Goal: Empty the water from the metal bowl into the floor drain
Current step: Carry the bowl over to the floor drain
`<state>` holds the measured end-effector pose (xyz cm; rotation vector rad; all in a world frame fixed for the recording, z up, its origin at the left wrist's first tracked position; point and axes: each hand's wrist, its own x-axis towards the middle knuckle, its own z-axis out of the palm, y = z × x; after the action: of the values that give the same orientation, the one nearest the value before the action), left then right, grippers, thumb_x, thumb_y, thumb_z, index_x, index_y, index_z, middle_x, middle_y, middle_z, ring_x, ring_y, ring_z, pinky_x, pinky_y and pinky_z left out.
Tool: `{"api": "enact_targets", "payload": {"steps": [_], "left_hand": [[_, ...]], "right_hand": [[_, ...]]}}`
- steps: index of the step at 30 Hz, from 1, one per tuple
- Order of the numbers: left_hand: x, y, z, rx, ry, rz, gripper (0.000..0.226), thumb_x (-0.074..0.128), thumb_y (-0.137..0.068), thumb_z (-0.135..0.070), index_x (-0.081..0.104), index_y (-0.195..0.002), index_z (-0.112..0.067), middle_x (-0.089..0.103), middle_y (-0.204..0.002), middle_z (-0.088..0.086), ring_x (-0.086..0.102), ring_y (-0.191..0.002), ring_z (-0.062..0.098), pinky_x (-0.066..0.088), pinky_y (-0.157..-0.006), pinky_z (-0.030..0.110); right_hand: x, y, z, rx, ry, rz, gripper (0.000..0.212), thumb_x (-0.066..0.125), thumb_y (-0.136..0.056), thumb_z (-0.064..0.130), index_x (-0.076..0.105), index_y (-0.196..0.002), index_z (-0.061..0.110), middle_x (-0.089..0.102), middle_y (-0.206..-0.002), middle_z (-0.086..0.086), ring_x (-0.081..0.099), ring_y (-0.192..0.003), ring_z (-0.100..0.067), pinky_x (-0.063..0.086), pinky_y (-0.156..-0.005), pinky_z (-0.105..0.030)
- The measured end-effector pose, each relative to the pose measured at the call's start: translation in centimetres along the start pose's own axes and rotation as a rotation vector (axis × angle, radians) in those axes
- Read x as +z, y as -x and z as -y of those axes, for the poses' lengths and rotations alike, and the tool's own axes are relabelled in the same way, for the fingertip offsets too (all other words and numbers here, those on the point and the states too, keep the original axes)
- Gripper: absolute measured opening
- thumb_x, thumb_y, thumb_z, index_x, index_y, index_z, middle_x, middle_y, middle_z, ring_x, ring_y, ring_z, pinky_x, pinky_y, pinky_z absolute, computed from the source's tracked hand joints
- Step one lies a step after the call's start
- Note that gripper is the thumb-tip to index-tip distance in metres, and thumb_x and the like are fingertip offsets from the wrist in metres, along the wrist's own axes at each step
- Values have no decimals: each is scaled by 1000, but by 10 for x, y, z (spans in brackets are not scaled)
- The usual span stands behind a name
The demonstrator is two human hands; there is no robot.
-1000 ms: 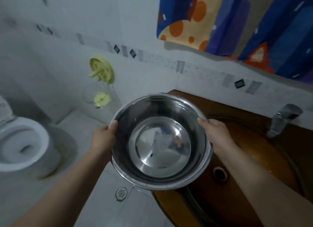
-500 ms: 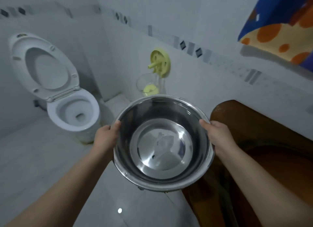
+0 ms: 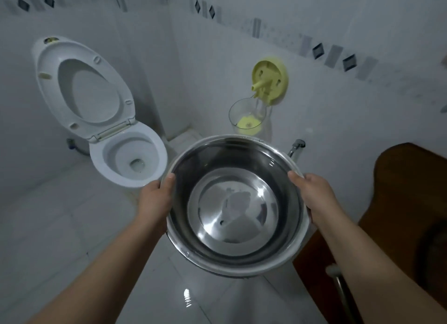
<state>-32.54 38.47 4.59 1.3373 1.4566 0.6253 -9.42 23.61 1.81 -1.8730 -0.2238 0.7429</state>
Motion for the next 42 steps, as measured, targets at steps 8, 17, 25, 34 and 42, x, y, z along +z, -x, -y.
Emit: {"api": "enact_targets", "payload": {"steps": [8,17,25,34,42], "left_hand": [[18,-64,60,-55,80,-7,37,48,-93,-35,65,-103,-4,69,-89,14,66,-89,32,53,-87,46],[78,-132,156,-47,13,-20,45,48,-92,-41,66,-94,1,69,-92,20,65,-84,33,53,-73,39],[143,-191,264,-9,-30,-45,29,47,-94,-36,62,-91,-10,61,-80,7,57,-77,22,43,-62,26],[219,-252,398,-65,-53,-83,42,47,-92,-41,58,-74,-4,61,-76,15,61,-79,35,47,-69,38],[274,-274,484,-62,-95,-84,43,47,-92,-40,58,-73,-4,61,-77,17,60,-78,35,48,-70,41]], "right_hand": [[51,-63,-50,-14,-30,20,59,65,-82,34,49,-104,-19,61,-92,-37,50,-74,-23,42,-68,-35],[79,-133,-140,10,-55,39,63,68,-78,36,48,-102,-19,58,-83,-35,54,-71,-27,46,-68,-38],[115,-208,-256,23,-40,45,27,67,-79,31,61,-78,5,61,-78,-19,58,-71,-26,48,-69,-36],[143,-296,-389,-1,-3,49,37,63,-86,29,61,-93,-7,63,-79,-18,60,-71,-25,50,-65,-31],[147,-337,-480,-15,112,2,29,60,-86,34,59,-84,5,56,-77,-17,52,-69,-22,42,-63,-31]]}}
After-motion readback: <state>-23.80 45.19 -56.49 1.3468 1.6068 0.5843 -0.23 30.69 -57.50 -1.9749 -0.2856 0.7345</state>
